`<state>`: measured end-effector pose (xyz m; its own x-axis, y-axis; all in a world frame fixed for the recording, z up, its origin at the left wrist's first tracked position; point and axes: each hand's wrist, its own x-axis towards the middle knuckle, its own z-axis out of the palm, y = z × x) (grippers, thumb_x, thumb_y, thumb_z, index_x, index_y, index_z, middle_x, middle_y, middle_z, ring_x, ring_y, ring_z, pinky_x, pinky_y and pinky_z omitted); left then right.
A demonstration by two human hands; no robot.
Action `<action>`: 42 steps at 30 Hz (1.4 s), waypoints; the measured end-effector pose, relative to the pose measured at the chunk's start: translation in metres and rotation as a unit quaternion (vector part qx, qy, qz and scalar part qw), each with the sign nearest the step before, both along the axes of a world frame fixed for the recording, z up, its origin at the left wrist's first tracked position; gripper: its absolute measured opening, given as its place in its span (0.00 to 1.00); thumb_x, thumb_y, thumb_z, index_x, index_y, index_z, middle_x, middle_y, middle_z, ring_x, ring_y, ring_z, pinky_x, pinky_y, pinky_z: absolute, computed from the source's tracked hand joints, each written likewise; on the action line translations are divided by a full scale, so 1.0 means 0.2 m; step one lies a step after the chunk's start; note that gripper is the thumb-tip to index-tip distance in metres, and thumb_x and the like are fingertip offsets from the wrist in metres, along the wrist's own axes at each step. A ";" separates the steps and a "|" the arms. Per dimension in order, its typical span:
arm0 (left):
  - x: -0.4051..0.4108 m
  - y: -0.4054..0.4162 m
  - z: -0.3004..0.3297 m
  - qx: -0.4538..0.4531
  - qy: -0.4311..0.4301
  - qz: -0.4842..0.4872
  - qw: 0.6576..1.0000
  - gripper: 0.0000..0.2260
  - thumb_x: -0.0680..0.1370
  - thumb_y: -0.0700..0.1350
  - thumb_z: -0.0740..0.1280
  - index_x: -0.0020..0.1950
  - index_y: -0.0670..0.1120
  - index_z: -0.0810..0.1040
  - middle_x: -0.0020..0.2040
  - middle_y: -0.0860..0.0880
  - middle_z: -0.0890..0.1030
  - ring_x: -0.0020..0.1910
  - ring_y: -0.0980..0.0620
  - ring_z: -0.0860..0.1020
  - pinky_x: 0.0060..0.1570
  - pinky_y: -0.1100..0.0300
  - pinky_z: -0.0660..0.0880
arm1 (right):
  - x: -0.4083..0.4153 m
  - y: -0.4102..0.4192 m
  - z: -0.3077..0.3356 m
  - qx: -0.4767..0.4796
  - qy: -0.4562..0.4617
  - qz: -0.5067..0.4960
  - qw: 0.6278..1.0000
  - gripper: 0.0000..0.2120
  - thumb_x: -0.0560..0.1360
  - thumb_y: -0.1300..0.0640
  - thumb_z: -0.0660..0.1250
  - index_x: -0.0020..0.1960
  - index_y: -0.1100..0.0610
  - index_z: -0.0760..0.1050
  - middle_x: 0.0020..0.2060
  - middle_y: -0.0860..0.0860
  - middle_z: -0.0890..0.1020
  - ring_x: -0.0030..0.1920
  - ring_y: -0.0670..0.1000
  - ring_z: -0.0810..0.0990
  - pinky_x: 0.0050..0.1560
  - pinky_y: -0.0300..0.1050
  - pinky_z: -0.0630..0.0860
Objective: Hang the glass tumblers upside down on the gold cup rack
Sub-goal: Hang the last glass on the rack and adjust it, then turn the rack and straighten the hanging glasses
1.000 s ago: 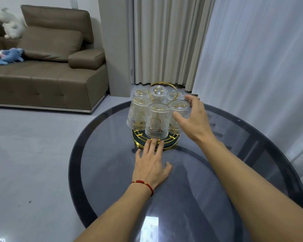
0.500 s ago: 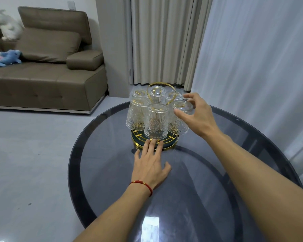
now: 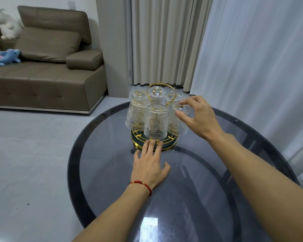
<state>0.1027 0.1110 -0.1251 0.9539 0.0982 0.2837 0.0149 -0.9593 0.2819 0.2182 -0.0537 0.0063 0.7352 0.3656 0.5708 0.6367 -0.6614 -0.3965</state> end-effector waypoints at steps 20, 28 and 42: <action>0.00 0.00 0.00 -0.003 0.001 0.002 1.000 0.33 0.79 0.60 0.58 0.81 0.52 0.54 0.82 0.48 0.56 0.80 0.48 0.50 0.76 0.40 0.56 | 0.06 -0.03 0.04 0.036 0.042 0.023 0.998 0.15 0.80 0.44 0.63 0.53 0.54 0.81 0.55 0.51 0.79 0.56 0.51 0.78 0.59 0.50 0.75; 0.01 0.00 0.00 -0.006 0.000 0.002 1.000 0.33 0.78 0.60 0.58 0.81 0.52 0.53 0.82 0.48 0.56 0.81 0.47 0.49 0.76 0.40 0.55 | 0.11 0.06 0.15 0.119 0.163 0.027 0.979 0.23 0.82 0.42 0.56 0.70 0.53 0.69 0.61 0.52 0.80 0.58 0.52 0.78 0.55 0.50 0.71; 0.00 -0.01 0.00 -0.009 -0.010 0.002 1.000 0.33 0.77 0.59 0.57 0.81 0.51 0.55 0.81 0.48 0.58 0.80 0.47 0.52 0.76 0.40 0.56 | 0.26 0.16 0.22 0.075 0.263 0.050 0.961 0.38 0.83 0.32 0.40 0.65 0.51 0.82 0.70 0.51 0.79 0.67 0.51 0.72 0.65 0.51 0.60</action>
<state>0.1030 0.1095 -0.1255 0.9475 0.1080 0.3011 0.0137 -0.9541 0.2990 0.2695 -0.0211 0.0494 0.9018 0.3922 0.1816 0.3796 -0.5179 -0.7666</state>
